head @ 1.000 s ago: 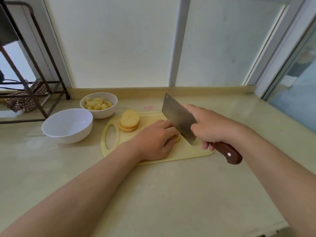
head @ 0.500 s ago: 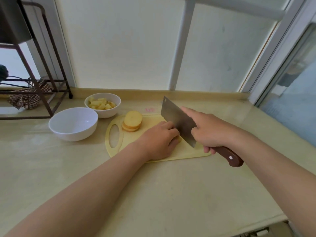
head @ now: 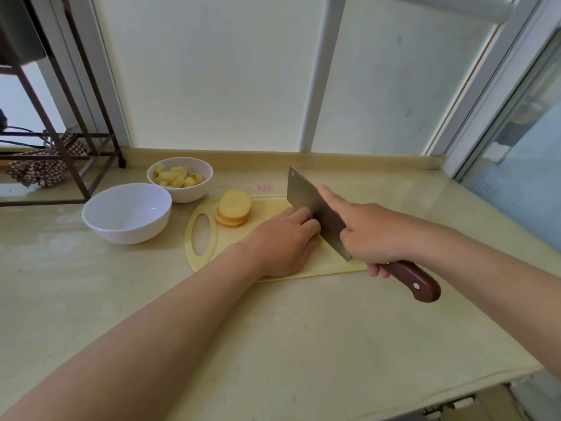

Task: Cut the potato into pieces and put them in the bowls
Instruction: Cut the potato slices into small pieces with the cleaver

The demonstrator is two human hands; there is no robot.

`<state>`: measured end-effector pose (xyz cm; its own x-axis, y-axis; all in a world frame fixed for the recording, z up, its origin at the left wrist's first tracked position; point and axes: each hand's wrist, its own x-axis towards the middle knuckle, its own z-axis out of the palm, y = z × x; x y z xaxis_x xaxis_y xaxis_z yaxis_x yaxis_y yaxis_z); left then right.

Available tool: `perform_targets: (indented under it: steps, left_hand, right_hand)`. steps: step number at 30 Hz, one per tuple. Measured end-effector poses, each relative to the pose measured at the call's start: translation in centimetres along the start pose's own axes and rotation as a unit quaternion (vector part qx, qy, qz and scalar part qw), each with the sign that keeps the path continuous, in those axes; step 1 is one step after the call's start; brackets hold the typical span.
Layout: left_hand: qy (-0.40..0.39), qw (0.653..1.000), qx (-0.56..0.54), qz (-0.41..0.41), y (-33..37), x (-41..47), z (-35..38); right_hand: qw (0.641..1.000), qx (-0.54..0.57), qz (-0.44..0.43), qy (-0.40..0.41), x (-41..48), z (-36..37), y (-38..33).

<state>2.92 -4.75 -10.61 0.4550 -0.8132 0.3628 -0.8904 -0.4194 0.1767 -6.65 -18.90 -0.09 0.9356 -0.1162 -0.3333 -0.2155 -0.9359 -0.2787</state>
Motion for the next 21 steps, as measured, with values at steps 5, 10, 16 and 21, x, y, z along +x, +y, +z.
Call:
perform_targets:
  steps: [5, 10, 16, 21]
  left_hand:
    - [0.012, 1.0, -0.006, 0.005, -0.2, 0.0, 0.3]
    - [0.021, 1.0, -0.021, 0.002, -0.2, 0.0, 0.4]
    - [0.024, 0.999, -0.047, -0.006, -0.4, -0.9, -0.2]
    - [0.035, 0.998, -0.053, -0.016, -0.5, -1.0, -0.2]
  right_hand:
    - [1.0, 0.006, 0.008, -0.005, 0.6, -0.1, 0.4]
    - [0.999, 0.04, -0.002, 0.018, 2.5, 0.6, -0.4]
    - [0.997, 0.069, -0.006, 0.02, 3.1, 0.2, 0.0]
    - [0.997, 0.077, -0.004, 0.005, 1.4, 0.1, 0.8]
